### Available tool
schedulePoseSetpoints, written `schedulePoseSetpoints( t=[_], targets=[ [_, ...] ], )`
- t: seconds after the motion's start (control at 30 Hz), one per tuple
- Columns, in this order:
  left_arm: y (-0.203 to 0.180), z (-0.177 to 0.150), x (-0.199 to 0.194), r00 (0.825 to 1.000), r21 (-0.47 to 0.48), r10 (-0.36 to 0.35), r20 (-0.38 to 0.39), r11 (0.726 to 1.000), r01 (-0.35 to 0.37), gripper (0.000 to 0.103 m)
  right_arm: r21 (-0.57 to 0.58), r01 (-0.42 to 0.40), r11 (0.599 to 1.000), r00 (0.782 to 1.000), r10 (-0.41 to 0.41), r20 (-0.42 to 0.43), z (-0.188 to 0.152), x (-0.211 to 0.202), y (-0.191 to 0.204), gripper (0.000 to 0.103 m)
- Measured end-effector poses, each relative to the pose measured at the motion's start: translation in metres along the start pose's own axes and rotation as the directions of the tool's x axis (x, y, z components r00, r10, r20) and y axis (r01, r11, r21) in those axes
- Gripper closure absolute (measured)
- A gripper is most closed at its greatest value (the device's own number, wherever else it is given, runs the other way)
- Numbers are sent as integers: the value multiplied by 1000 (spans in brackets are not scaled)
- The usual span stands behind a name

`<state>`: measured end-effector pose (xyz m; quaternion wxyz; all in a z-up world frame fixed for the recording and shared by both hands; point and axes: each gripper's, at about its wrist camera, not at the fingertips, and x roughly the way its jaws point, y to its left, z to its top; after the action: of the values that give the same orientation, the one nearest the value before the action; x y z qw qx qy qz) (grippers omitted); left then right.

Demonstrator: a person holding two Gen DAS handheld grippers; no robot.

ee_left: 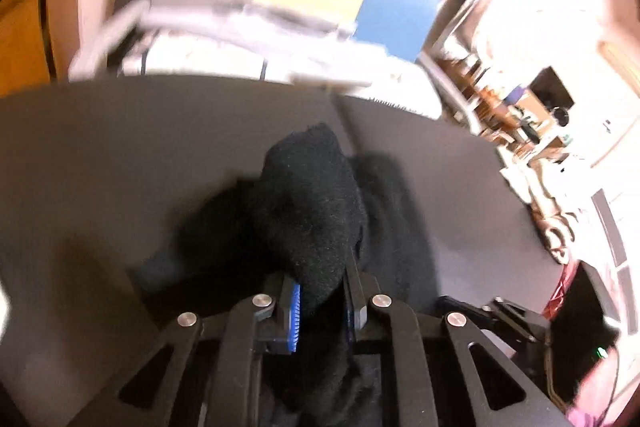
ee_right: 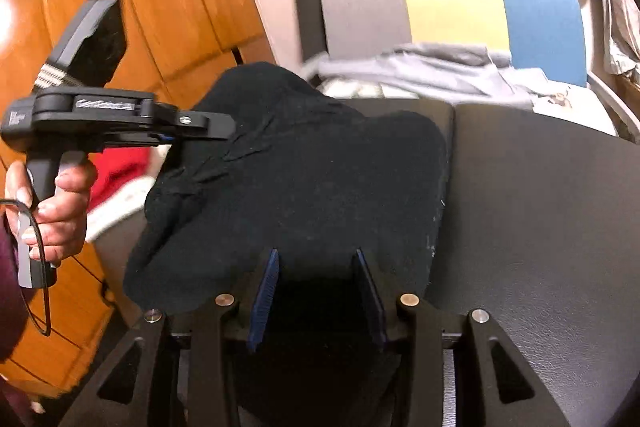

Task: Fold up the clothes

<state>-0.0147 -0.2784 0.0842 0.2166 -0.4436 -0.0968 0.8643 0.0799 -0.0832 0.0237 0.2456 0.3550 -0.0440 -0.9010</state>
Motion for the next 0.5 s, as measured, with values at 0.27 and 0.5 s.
schedulePoseSetpoints(
  t=[0.27, 0.5],
  targets=[
    [83, -46, 12, 980, -123, 188, -70, 973, -195, 89, -55, -34, 998, 998, 32, -49, -4, 15, 24, 62],
    [150, -87, 16, 998, -341, 46, -39, 938, -57, 82, -67, -32, 997, 999, 32, -1, 23, 23, 30, 62]
  ],
)
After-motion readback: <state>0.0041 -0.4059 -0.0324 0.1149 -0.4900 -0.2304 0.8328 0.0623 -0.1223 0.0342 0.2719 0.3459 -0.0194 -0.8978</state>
